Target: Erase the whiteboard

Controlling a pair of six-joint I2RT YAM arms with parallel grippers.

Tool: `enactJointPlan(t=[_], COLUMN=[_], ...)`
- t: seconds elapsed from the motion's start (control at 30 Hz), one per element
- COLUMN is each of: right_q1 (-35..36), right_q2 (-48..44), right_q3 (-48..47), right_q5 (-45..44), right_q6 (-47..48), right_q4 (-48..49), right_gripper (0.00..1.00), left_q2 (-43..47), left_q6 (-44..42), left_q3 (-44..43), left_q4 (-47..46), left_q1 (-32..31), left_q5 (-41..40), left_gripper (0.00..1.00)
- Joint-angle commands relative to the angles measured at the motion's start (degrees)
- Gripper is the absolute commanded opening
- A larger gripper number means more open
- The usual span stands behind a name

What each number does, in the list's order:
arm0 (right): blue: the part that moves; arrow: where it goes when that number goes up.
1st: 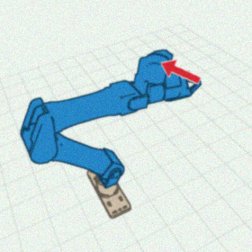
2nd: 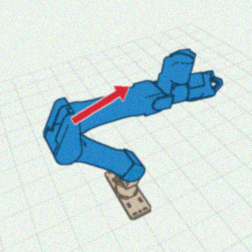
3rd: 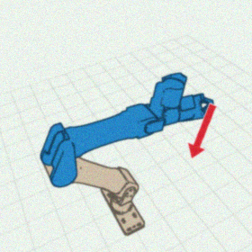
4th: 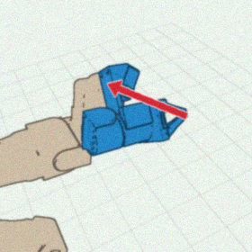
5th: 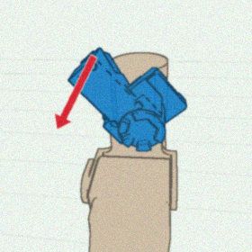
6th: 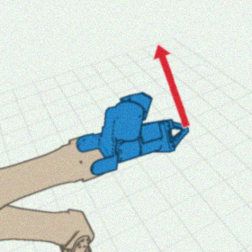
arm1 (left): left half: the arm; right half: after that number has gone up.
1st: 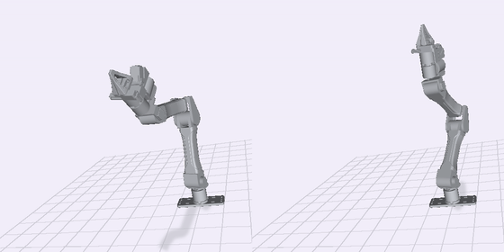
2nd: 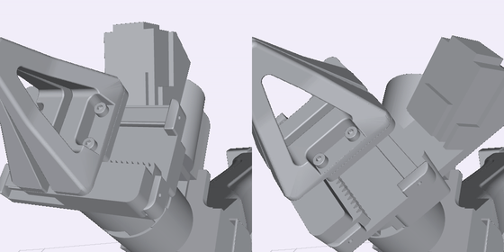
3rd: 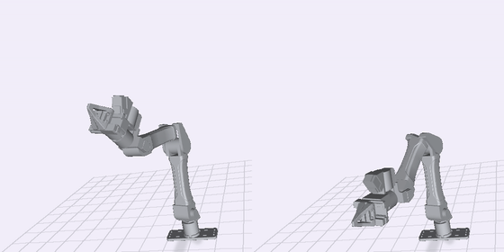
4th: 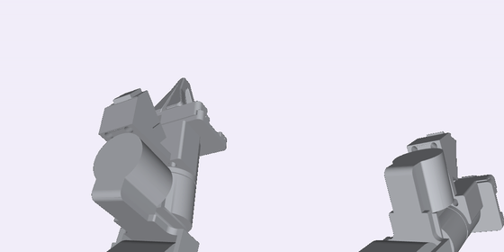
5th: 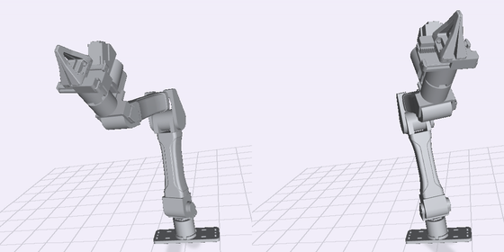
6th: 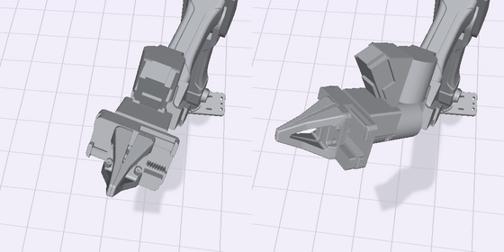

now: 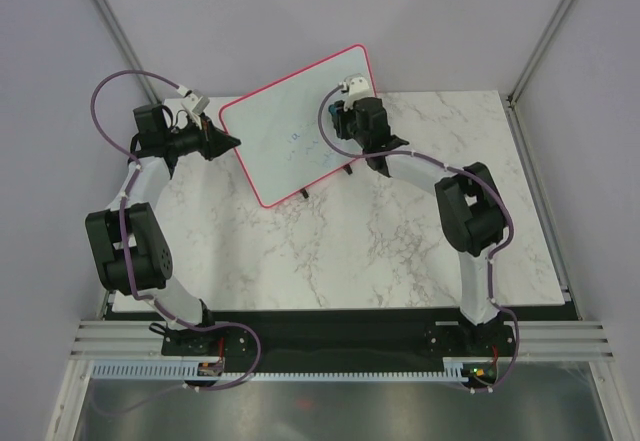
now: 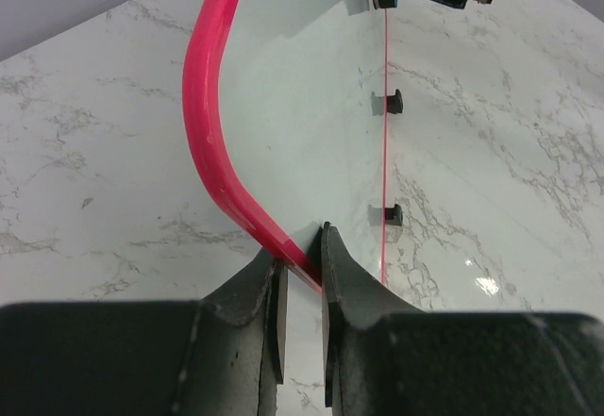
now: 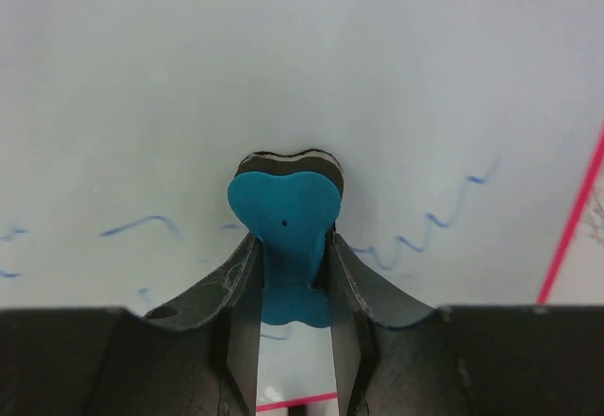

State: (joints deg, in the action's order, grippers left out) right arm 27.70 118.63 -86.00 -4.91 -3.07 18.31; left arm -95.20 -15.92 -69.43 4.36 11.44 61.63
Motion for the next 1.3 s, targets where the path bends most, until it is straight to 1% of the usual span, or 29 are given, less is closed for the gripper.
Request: enactJointPlan(t=[0.0,0.03,0.07,0.17,0.27,0.33,0.4,0.43,0.5,0.53,0.63,0.73,0.8,0.9,1.0,1.03,1.13,1.27], right_q1=[7.2,8.3,10.3,13.0,13.4,13.3,12.2,11.4,7.8,5.4,1.6,0.9,1.0,2.9,7.4,10.1,14.9,16.5], right_q2=[1.1,1.1,1.0,1.0,1.1,1.0,0.9,0.7,0.4,-0.3,-1.1,-1.1,-0.9,-0.4,0.1,0.3,0.4,1.1], right_q3=[-3.3,-3.1,-3.0,-2.7,-2.3,-1.3,-0.8,-0.8,-0.1,0.6,2.5,2.2,2.2,2.5,3.7,4.3,7.1,7.6], right_q5=[3.2,3.7,4.5,4.7,4.7,2.9,-0.2,-0.6,-1.3,-1.5,-2.7,-2.4,-0.4,0.8,2.6,2.9,3.9,6.3], right_q6=[2.5,2.5,5.2,6.2,5.5,6.1,6.3,4.9,3.2,0.0,-1.7,-0.6,-0.4,-0.4,1.4,2.0,4.6,3.1], right_q4=[2.5,2.8,3.2,3.8,4.2,4.6,4.5,4.4,4.2,5.2,6.3,5.4,5.1,4.9,5.6,6.6,10.8,12.0], right_gripper=[0.0,0.0,0.0,0.0,0.0,0.0,0.0,0.0,0.0,0.0,0.0,0.0,0.0,0.0,0.0,0.0,0.0,0.0], left_q2=[0.5,0.6,0.6,0.7,0.8,0.8,0.9,1.0,1.1,1.2,1.1,0.8,0.6,0.6,0.5,0.5,0.5,0.5], left_q6=[-10.4,-10.4,-10.4,-10.8,-11.0,-11.0,-11.0,-11.0,-11.1,-11.2,-11.5,-11.5,-11.5,-11.2,-10.8,-10.7,-10.6,-11.1], left_q3=[-1.2,-1.2,-1.3,-1.3,-1.3,-1.3,-1.3,-1.2,-1.2,-1.2,-1.2,-1.5,-1.6,-1.8,-2.2,-2.4,-2.7,-2.8], left_q4=[-1.5,-1.5,-1.3,-0.8,-0.8,-0.8,-0.7,-0.7,-0.5,-0.5,-0.1,0.5,0.7,0.8,0.8,0.8,1.1,1.7], left_q1=[-0.5,-0.5,-0.5,-0.6,-0.6,-0.6,-0.6,-0.6,-0.5,-0.6,-0.6,-0.6,-0.5,-0.6,-0.7,-0.7,-0.9,-1.0], left_q5=[-3.3,-3.3,-3.1,-3.2,-3.4,-3.4,-3.3,-3.3,-3.4,-3.4,-3.6,-3.8,-3.9,-3.6,-3.5,-3.5,-3.4,-3.6], left_gripper=[0.02,0.02,0.02,0.02,0.02,0.02,0.02,0.02,0.02,0.02,0.02,0.02,0.02,0.02,0.02,0.02,0.02,0.02])
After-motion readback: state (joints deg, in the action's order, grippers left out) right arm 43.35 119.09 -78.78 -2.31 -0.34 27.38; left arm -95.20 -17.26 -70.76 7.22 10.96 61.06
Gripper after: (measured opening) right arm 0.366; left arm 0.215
